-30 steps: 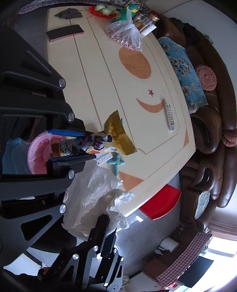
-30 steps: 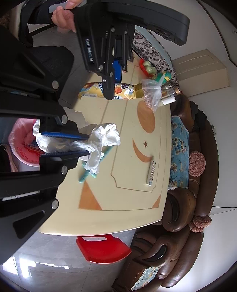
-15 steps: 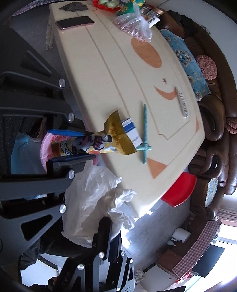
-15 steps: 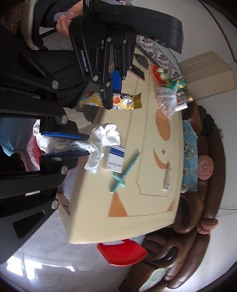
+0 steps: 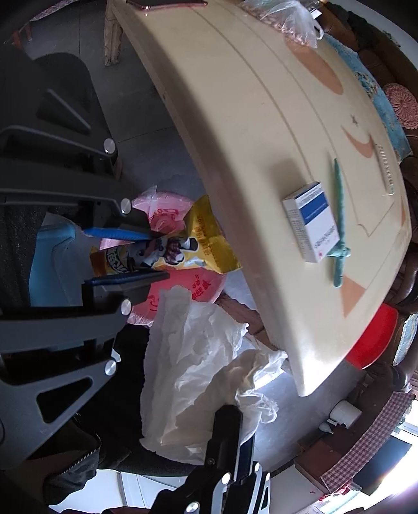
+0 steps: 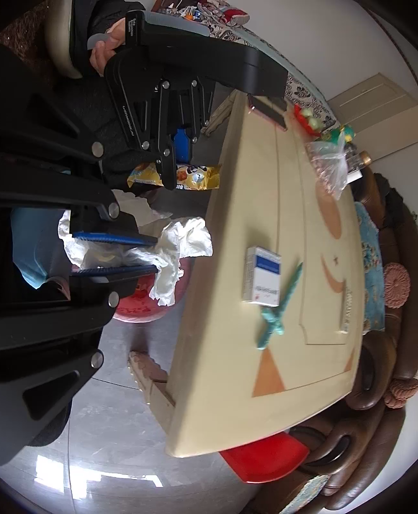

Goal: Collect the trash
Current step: 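Carry the snack wrapper and tissue down over the pink trash bin, then open both tools, dropping the wrapper and tissue into the bin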

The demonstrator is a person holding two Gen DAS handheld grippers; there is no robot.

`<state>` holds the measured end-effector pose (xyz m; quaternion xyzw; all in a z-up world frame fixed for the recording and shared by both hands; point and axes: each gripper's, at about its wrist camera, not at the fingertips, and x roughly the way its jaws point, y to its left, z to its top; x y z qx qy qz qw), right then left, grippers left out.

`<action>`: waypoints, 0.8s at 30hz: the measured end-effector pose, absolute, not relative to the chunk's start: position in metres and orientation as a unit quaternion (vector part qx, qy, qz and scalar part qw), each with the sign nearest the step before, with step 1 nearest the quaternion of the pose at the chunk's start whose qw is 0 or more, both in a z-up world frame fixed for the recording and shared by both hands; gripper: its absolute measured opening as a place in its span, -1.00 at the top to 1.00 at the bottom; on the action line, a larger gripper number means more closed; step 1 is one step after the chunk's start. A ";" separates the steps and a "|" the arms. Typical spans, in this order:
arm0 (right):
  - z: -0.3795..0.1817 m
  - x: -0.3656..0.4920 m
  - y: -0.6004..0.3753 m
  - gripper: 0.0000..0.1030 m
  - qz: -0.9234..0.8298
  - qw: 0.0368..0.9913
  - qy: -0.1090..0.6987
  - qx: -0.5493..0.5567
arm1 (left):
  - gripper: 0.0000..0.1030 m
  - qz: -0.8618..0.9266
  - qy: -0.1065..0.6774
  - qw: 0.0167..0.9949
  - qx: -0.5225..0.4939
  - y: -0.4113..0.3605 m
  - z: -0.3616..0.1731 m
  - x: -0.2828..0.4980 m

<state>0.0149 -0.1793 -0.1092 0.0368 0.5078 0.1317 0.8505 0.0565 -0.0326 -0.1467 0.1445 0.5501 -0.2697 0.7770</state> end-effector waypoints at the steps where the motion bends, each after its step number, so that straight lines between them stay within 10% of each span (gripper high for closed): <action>1: -0.116 0.017 -0.180 0.75 0.132 0.847 0.513 0.041 | 0.64 -0.271 0.555 0.773 0.142 -0.033 -0.154 0.058; 24: -0.286 0.082 -0.172 0.75 0.119 0.769 0.625 0.066 | 0.64 -0.241 0.668 0.685 0.161 -0.056 -0.318 0.096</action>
